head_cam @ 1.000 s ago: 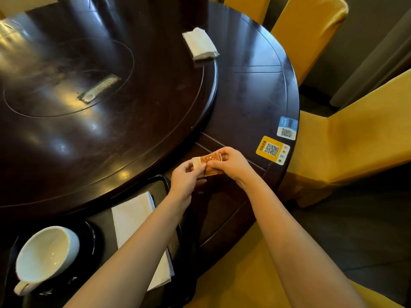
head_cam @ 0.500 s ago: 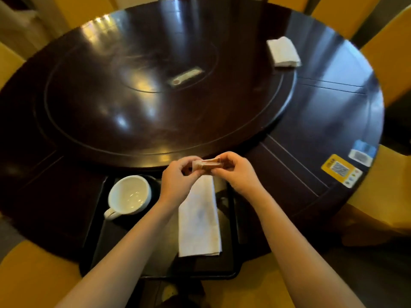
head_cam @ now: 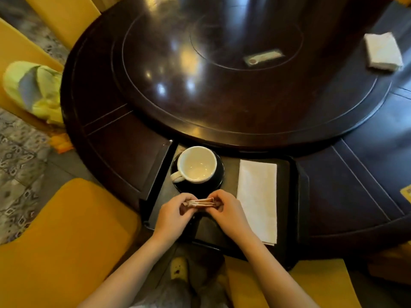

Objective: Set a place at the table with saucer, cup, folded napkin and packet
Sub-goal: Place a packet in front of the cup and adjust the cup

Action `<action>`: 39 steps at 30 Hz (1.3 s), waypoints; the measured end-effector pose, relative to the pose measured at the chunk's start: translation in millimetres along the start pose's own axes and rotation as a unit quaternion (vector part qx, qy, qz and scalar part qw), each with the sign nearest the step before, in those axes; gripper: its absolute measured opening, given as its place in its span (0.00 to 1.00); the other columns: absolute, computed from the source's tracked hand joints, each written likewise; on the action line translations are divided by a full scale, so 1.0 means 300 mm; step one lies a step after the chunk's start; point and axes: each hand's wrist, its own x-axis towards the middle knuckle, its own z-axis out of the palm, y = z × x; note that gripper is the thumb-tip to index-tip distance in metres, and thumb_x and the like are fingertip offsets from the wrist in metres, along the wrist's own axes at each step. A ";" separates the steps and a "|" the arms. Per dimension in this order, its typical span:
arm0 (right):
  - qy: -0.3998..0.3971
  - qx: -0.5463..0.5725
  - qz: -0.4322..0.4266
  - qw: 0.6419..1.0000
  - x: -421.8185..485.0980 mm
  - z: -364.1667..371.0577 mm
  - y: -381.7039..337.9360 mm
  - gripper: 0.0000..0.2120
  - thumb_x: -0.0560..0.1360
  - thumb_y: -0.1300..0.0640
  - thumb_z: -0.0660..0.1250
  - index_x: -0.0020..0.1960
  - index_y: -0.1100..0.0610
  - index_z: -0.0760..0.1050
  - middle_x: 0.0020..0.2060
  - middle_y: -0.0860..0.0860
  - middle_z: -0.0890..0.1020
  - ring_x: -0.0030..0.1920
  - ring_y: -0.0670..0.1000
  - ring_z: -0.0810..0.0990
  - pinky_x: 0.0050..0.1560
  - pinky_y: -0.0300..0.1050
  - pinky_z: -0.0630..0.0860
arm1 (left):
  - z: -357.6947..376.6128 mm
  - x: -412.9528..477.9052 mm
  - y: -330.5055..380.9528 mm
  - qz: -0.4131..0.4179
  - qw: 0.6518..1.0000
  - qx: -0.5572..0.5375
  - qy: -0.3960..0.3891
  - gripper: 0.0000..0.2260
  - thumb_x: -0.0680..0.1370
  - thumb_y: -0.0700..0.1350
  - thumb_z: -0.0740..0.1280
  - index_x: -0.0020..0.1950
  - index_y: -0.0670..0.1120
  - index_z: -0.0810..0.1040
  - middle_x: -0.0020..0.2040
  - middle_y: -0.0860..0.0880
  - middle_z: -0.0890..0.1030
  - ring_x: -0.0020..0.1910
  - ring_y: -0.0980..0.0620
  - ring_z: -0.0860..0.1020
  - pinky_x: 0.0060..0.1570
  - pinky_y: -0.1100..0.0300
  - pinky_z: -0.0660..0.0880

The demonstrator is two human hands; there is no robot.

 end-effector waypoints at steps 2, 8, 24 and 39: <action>0.001 -0.024 0.016 1.000 -0.010 0.033 0.009 0.09 0.72 0.58 0.69 0.46 0.46 0.73 0.40 0.42 0.77 0.41 0.39 0.76 0.39 0.30 0.70 | 0.001 -0.008 -0.038 -0.004 1.000 -0.004 -0.021 0.10 0.72 0.39 0.71 0.50 0.52 0.79 0.42 0.57 0.80 0.41 0.60 0.78 0.42 0.65 0.75; 0.010 -0.046 0.054 0.997 -0.046 0.068 0.031 0.13 0.73 0.60 0.69 0.56 0.50 0.74 0.46 0.41 0.74 0.47 0.40 0.74 0.47 0.31 0.72 | 0.007 -0.005 -0.086 -0.023 0.997 -0.034 -0.070 0.15 0.72 0.38 0.72 0.55 0.52 0.78 0.42 0.58 0.78 0.40 0.58 0.77 0.40 0.68 0.74; 0.062 0.095 0.176 0.978 -0.050 0.129 0.035 0.11 0.75 0.55 0.68 0.57 0.53 0.76 0.41 0.44 0.80 0.43 0.43 0.80 0.37 0.30 0.76 | -0.049 0.029 -0.130 -0.132 0.973 -0.131 -0.133 0.07 0.76 0.42 0.68 0.53 0.48 0.81 0.44 0.48 0.83 0.36 0.58 0.78 0.27 0.67 0.71; 0.120 -0.069 0.176 0.975 -0.035 0.213 -0.003 0.15 0.75 0.54 0.67 0.61 0.55 0.72 0.47 0.50 0.79 0.46 0.47 0.78 0.47 0.41 0.76 | -0.093 0.077 -0.136 -0.143 0.978 0.010 -0.152 0.12 0.76 0.41 0.67 0.59 0.43 0.75 0.44 0.44 0.80 0.35 0.47 0.82 0.38 0.53 0.82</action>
